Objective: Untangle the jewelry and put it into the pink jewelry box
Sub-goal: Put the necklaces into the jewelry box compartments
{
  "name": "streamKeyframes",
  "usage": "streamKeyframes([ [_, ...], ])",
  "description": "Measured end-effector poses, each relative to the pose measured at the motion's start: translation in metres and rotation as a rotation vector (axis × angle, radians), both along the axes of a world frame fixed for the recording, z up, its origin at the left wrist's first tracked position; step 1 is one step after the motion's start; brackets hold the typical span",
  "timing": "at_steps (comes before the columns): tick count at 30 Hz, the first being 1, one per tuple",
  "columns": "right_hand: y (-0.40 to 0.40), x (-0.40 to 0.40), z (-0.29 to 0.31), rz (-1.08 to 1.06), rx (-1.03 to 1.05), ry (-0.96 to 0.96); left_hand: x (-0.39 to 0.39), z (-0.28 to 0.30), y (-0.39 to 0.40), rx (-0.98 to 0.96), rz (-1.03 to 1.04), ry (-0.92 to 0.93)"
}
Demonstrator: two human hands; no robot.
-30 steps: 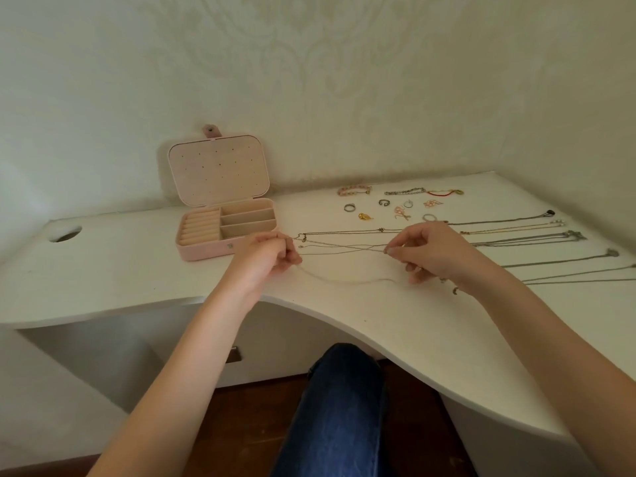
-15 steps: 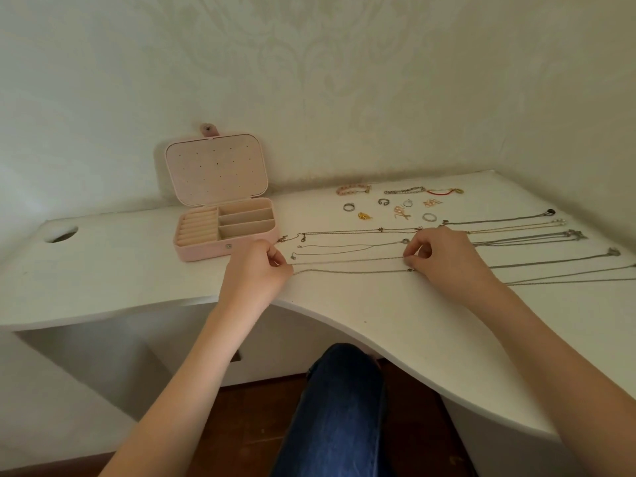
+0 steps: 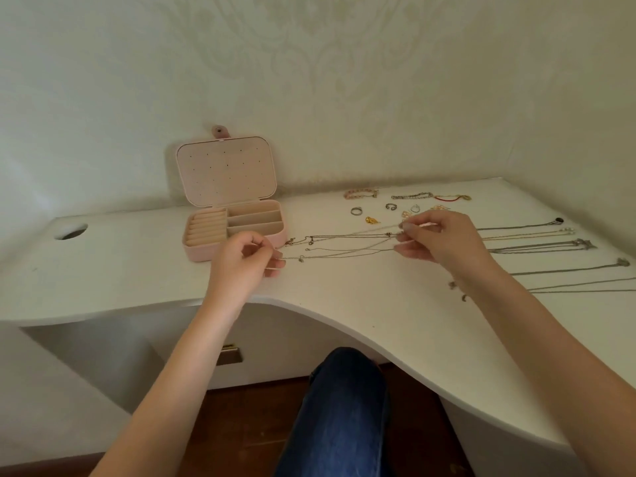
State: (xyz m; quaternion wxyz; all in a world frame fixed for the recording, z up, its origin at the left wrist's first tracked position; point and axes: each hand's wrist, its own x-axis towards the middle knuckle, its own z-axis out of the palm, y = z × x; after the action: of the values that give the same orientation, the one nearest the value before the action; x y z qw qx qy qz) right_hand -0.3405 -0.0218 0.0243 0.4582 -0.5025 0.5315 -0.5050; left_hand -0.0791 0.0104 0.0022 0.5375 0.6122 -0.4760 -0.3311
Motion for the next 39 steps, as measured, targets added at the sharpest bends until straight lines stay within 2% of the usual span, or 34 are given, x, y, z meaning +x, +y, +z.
streamKeyframes([
  [2,-0.004,0.015,0.010,0.088,0.089,-0.271,0.009,0.008,-0.001,-0.005,-0.022,0.106],
  [4,-0.012,0.035,0.021,0.183,0.162,-0.489,0.021,0.011,-0.004,-0.055,-0.002,0.083],
  [6,-0.023,0.058,0.030,0.194,0.124,-0.548,0.037,0.011,-0.009,-0.108,0.046,0.014],
  [9,-0.040,0.094,0.041,0.114,-0.147,-0.321,0.061,0.011,-0.020,-0.132,0.079,-0.112],
  [12,-0.058,0.119,0.051,0.077,-0.381,-0.079,0.075,0.013,-0.027,-0.149,0.038,-0.404],
  [14,-0.070,0.131,0.057,0.076,-0.507,0.032,0.078,0.012,-0.031,-0.146,-0.019,-0.534],
  [17,-0.081,0.147,0.063,0.092,-0.604,0.143,0.084,0.007,-0.039,-0.133,-0.033,-0.690],
  [20,-0.084,0.160,0.064,0.127,-0.634,0.140,0.089,0.008,-0.045,-0.100,-0.066,-0.769],
  [25,-0.080,0.176,0.060,0.323,-0.580,0.026,0.093,0.018,-0.050,-0.038,-0.220,-0.764],
  [27,-0.077,0.183,0.057,0.430,-0.550,0.003,0.095,0.020,-0.051,-0.032,-0.211,-0.739],
  [30,-0.073,0.193,0.050,0.556,-0.526,0.019,0.093,0.023,-0.052,-0.083,-0.156,-0.511],
  [32,-0.072,0.198,0.047,0.573,-0.511,0.033,0.088,0.026,-0.053,-0.042,-0.291,-0.316],
  [34,-0.075,0.196,0.045,0.545,-0.489,0.052,0.084,0.025,-0.054,-0.006,-0.395,-0.258],
  [39,-0.092,0.169,0.043,0.429,-0.381,0.214,0.090,0.024,-0.052,0.014,-0.307,-0.124],
])
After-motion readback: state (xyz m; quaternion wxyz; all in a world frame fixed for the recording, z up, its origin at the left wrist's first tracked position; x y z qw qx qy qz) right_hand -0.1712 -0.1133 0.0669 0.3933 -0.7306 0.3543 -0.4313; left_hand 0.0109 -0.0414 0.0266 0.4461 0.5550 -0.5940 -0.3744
